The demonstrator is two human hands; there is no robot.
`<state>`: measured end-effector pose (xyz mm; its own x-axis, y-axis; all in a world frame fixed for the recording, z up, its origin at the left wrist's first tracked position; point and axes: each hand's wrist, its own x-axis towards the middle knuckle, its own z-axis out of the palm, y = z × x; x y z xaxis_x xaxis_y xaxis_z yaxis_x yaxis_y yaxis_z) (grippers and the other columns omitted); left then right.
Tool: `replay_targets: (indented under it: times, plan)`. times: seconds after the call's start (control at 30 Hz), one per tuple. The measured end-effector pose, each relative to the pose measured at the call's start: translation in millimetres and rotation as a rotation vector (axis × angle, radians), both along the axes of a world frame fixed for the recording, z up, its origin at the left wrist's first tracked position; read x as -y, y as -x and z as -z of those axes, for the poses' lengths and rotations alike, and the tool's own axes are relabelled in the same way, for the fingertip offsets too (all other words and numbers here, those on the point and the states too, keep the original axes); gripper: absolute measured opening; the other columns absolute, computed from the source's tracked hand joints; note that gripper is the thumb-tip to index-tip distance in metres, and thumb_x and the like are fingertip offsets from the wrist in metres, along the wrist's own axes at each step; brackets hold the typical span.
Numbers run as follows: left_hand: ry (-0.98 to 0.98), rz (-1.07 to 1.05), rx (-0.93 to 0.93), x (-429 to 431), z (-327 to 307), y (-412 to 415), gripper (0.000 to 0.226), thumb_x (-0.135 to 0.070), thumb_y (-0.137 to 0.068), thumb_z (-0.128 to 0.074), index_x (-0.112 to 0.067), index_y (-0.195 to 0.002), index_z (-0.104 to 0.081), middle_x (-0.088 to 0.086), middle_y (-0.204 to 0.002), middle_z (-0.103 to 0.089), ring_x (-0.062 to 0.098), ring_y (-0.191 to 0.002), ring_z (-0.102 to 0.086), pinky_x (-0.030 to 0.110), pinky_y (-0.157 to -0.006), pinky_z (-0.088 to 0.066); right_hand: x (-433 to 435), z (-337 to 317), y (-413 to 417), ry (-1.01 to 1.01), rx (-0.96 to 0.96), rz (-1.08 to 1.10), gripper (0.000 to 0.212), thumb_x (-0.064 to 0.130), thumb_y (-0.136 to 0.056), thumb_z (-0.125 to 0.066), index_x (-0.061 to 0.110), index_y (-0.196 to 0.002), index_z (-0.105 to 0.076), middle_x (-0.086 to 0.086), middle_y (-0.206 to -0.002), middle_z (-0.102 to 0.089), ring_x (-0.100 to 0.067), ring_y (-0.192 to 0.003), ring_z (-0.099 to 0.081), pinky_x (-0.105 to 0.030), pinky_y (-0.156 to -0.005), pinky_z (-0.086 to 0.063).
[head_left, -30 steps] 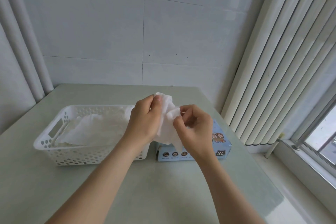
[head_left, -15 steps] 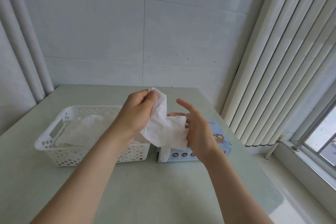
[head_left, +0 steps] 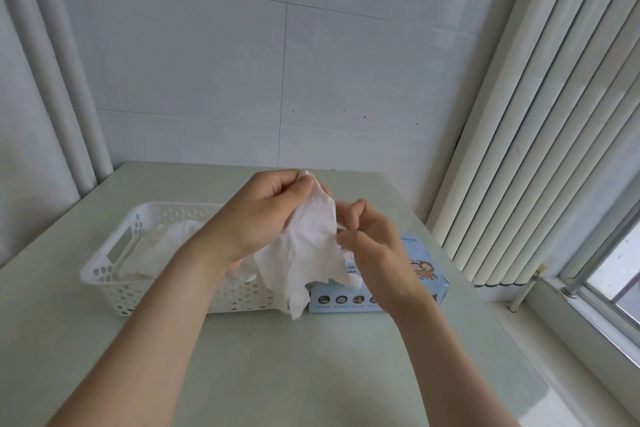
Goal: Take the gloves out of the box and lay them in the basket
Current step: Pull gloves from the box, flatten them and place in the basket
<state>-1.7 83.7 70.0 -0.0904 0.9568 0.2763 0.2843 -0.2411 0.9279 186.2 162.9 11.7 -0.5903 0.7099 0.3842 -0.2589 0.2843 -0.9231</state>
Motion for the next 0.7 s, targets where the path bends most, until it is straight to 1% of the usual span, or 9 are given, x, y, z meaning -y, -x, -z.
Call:
replay_targets:
  times: [0.1, 0.17, 0.27, 0.33, 0.4, 0.47, 0.53, 0.6, 0.7]
  plan:
    - [0.041, 0.051, -0.026, 3.9, -1.8, 3.2, 0.038, -0.04, -0.111, -0.046, -0.023, -0.105, -0.079, 0.009, -0.071, -0.043, 0.024, -0.069, -0.039, 0.037, -0.075, -0.041, 3.9, -5.1, 0.4, 0.108, -0.014, -0.064, 0.03, 0.0, -0.09, -0.065, 0.008, -0.116, -0.053, -0.023, -0.121, -0.071, -0.042, -0.098, -0.068, -0.051, -0.079, -0.057]
    - [0.039, 0.064, -0.039, 5.6, -3.6, 3.5, 0.038, -0.04, -0.111, -0.046, -0.022, -0.104, -0.078, 0.011, -0.07, -0.042, 0.024, -0.069, -0.039, 0.036, -0.075, -0.042, 6.2, -7.1, 1.6, 0.096, 0.08, -0.095, 0.04, 0.006, -0.094, -0.07, 0.009, -0.132, -0.06, -0.028, -0.121, -0.072, -0.05, -0.104, -0.071, -0.06, -0.087, -0.058]
    - [-0.017, -0.013, -0.043, 7.0, -7.4, 7.7, 0.037, -0.039, -0.111, -0.046, -0.022, -0.102, -0.078, 0.014, -0.068, -0.04, 0.021, -0.065, -0.037, 0.032, -0.069, -0.038, 6.2, -6.9, 4.4, 0.028, 0.207, -0.075, 0.025, 0.017, -0.095, -0.074, -0.004, -0.109, -0.073, -0.028, -0.102, -0.074, -0.043, -0.089, -0.07, -0.052, -0.079, -0.052]
    - [-0.054, -0.08, -0.014, 7.0, -8.8, 11.6, 0.037, -0.034, -0.112, -0.045, -0.02, -0.101, -0.078, 0.002, -0.059, -0.036, 0.015, -0.058, -0.033, 0.027, -0.061, -0.034, 4.9, -6.1, 6.2, 0.092, 0.145, -0.035, 0.016, 0.018, -0.096, -0.071, 0.002, -0.094, -0.075, -0.016, -0.091, -0.072, -0.031, -0.084, -0.066, -0.043, -0.078, -0.049]
    - [-0.082, -0.152, 0.007, 7.3, -9.3, 16.9, 0.036, -0.031, -0.112, -0.045, -0.018, -0.1, -0.077, -0.002, -0.058, -0.036, 0.014, -0.056, -0.033, 0.028, -0.059, -0.033, 5.0, -7.9, 11.1, 0.171, 0.044, -0.014, 0.017, 0.019, -0.099, -0.066, 0.013, -0.085, -0.073, -0.007, -0.085, -0.069, -0.023, -0.08, -0.063, -0.033, -0.074, -0.049]
    - [-0.115, -0.25, -0.032, 6.0, -6.7, 22.1, 0.037, -0.032, -0.112, -0.045, -0.02, -0.096, -0.076, 0.002, -0.062, -0.037, 0.014, -0.057, -0.035, 0.028, -0.058, -0.032, 5.1, -12.0, 18.4, 0.224, 0.002, 0.048, 0.018, 0.027, -0.1, -0.067, 0.011, -0.091, -0.069, -0.009, -0.087, -0.067, -0.025, -0.078, -0.062, -0.033, -0.066, -0.049]
    - [-0.154, -0.37, -0.108, 3.8, -2.2, 30.0, 0.043, -0.035, -0.111, -0.044, -0.014, -0.08, -0.064, 0.001, -0.065, -0.034, 0.014, -0.058, -0.032, 0.03, -0.056, -0.029, 5.6, -16.6, 27.7, 0.228, 0.032, 0.147, 0.021, 0.029, -0.103, -0.068, 0.009, -0.098, -0.068, -0.008, -0.086, -0.068, -0.023, -0.076, -0.063, -0.033, -0.062, -0.051]
    - [-0.188, -0.484, -0.196, 2.1, 1.3, 39.4, 0.048, -0.038, -0.111, -0.044, -0.01, -0.072, -0.04, -0.004, -0.061, -0.03, 0.014, -0.056, -0.029, 0.032, -0.056, -0.028, 5.7, -23.1, 39.6, 0.21, 0.099, 0.22, 0.022, 0.032, -0.103, -0.069, 0.01, -0.1, -0.07, -0.009, -0.085, -0.072, -0.021, -0.076, -0.067, -0.036, -0.065, -0.055]
    - [-0.189, -0.616, -0.303, 3.4, 5.3, 58.7, 0.049, -0.04, -0.109, -0.045, -0.007, -0.074, -0.038, 0.002, -0.06, -0.034, 0.023, -0.057, -0.037, 0.04, -0.053, -0.041, 3.4, -34.1, 59.2, 0.199, 0.194, 0.236, 0.025, 0.035, -0.101, -0.07, 0.012, -0.108, -0.075, -0.02, -0.099, -0.077, -0.023, -0.08, -0.071, -0.043, -0.073, -0.062]
